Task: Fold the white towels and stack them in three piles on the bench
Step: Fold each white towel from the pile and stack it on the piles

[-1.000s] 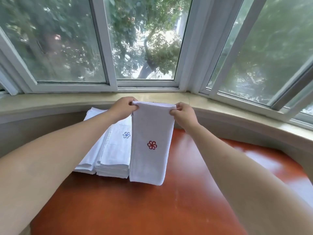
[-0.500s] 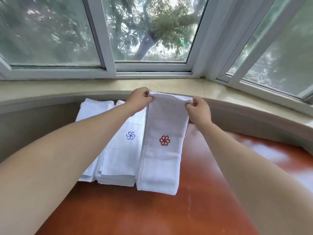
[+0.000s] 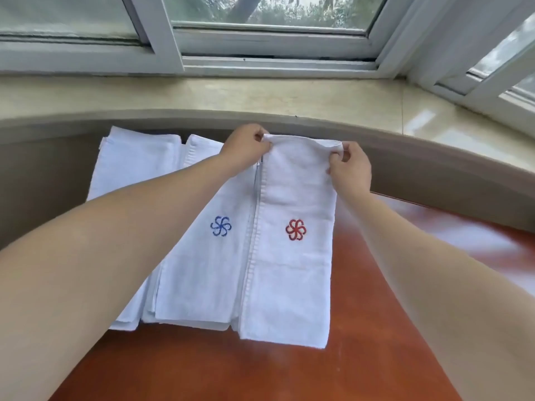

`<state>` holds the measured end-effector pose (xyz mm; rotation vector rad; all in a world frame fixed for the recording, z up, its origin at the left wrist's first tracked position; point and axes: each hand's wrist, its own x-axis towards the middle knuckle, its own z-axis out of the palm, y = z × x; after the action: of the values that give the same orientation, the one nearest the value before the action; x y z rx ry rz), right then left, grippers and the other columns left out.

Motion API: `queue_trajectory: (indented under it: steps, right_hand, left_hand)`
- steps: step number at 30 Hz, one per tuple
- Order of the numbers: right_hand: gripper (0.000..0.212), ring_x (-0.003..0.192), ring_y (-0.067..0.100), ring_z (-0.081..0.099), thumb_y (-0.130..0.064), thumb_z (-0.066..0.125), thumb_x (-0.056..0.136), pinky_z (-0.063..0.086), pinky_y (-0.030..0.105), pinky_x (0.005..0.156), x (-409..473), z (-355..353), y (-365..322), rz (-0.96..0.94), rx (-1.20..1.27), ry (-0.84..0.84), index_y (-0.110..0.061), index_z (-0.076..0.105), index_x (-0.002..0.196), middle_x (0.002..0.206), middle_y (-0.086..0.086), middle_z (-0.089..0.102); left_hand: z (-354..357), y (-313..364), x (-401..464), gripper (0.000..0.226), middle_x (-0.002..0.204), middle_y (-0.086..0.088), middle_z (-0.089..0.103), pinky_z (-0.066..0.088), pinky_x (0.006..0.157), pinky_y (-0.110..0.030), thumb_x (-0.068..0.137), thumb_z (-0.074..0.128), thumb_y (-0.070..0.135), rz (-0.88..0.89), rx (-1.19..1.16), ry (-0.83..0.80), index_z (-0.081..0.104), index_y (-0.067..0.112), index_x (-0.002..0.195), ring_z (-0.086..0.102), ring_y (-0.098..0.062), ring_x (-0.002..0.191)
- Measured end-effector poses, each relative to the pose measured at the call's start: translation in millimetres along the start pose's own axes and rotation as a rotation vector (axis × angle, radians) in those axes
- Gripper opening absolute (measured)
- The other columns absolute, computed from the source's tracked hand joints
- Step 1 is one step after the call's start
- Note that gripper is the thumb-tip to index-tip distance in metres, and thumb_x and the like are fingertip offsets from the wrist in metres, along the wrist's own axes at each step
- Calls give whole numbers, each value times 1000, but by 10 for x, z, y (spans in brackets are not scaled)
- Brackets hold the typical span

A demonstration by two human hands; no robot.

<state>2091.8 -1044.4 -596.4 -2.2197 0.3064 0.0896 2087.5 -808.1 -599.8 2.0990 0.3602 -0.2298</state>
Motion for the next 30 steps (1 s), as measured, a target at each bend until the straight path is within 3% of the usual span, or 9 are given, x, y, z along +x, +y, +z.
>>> queue_trajectory:
  steps: [4,7,11,17,21,23,26,30]
  right_hand:
    - [15,71,11,67,-30,48,97,45,27,66,199,228,112,1,-14,-22,-26,62,103,76,-3,72]
    - [16,67,6,65,-25,48,97,49,28,65,298,365,249,47,-9,-88,-27,60,108,83,-3,73]
    - [35,83,21,68,-12,54,86,58,41,75,324,428,415,179,56,-209,-27,58,118,104,0,70]
    - [43,86,19,70,-6,58,81,52,28,60,250,366,502,268,134,-264,-23,57,121,104,-2,69]
    - [50,87,22,67,-9,61,84,53,32,65,125,266,561,291,77,-315,-22,51,131,110,2,68]
    - [60,92,22,66,-17,63,88,56,35,71,3,203,593,276,6,-324,-23,42,144,118,2,64]
    - [66,108,20,56,-26,61,93,52,38,89,-291,102,687,67,-276,-325,-28,32,152,140,4,45]
    - [63,145,32,32,-23,57,95,33,46,117,-849,36,885,-456,-706,-438,-18,38,154,159,9,34]
  left_hand:
    - [84,-195,182,10,98,-1,71,56,80,-37,89,68,21,-14,-85,68,68,23,99,67,-21,91]
    - [175,-316,272,14,99,4,68,55,85,-39,93,66,22,-25,-59,70,67,22,107,66,-19,94]
    - [278,-399,340,18,105,6,68,51,86,-33,96,63,26,-12,8,82,68,23,113,65,-17,98]
    - [376,-298,441,21,109,8,69,50,90,-31,99,60,24,26,19,112,68,22,119,65,-15,105]
    - [419,-296,343,51,136,2,55,45,97,-29,100,57,27,-12,37,43,43,27,150,56,-19,123]
    - [424,-313,187,67,160,-4,32,39,105,-32,99,61,30,48,150,-15,28,30,157,41,-23,140]
    - [448,-398,-247,72,169,-7,7,24,121,-44,97,61,38,301,556,-115,25,30,159,12,-31,154]
    - [536,-611,-987,76,170,-7,14,14,125,-43,98,57,48,608,840,-349,24,23,161,12,-30,156]
